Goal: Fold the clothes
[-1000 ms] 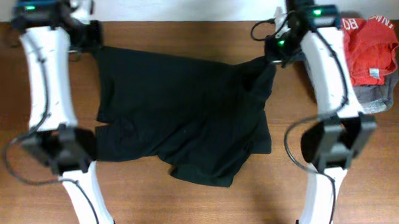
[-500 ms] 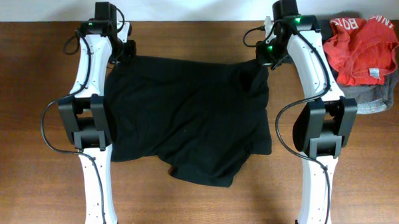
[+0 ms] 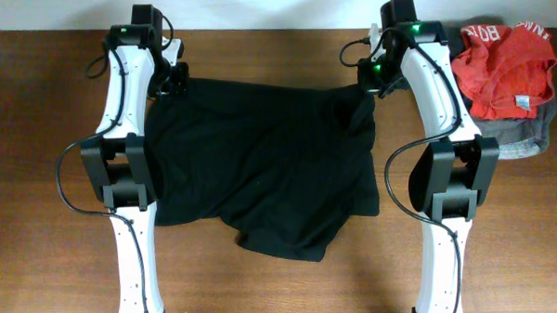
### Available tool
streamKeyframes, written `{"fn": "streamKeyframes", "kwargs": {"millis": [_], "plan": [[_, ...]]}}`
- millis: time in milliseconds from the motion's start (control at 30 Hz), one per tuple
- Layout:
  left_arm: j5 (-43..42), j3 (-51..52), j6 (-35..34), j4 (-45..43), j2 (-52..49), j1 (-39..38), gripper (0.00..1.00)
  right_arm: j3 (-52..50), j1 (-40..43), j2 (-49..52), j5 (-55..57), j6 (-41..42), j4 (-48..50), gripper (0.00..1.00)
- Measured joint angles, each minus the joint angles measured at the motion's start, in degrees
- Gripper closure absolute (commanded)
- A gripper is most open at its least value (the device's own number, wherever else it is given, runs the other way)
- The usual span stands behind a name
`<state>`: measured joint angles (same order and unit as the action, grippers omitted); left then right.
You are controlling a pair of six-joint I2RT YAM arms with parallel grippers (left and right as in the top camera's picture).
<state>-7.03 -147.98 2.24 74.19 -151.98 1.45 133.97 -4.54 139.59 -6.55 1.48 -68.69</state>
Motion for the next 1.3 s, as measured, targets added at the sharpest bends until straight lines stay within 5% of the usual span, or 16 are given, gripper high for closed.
{"fn": "streamKeyframes", "kwargs": {"millis": [833, 1000, 1300], "plan": [[3.2, 0.0, 1.2, -0.5, -3.5, 0.0, 0.67, 0.0, 0.0, 0.0, 0.0, -0.4, -0.9, 0.96], [3.5, 0.0, 1.7, -1.0, -3.5, 0.0, 0.99, 0.0, 0.0, 0.0, 0.0, -0.4, -0.9, 0.96], [3.4, 0.0, 1.7, -1.0, -3.6, 0.1, 0.99, 0.0, 0.0, 0.0, 0.0, -0.4, -0.9, 0.96]]}}
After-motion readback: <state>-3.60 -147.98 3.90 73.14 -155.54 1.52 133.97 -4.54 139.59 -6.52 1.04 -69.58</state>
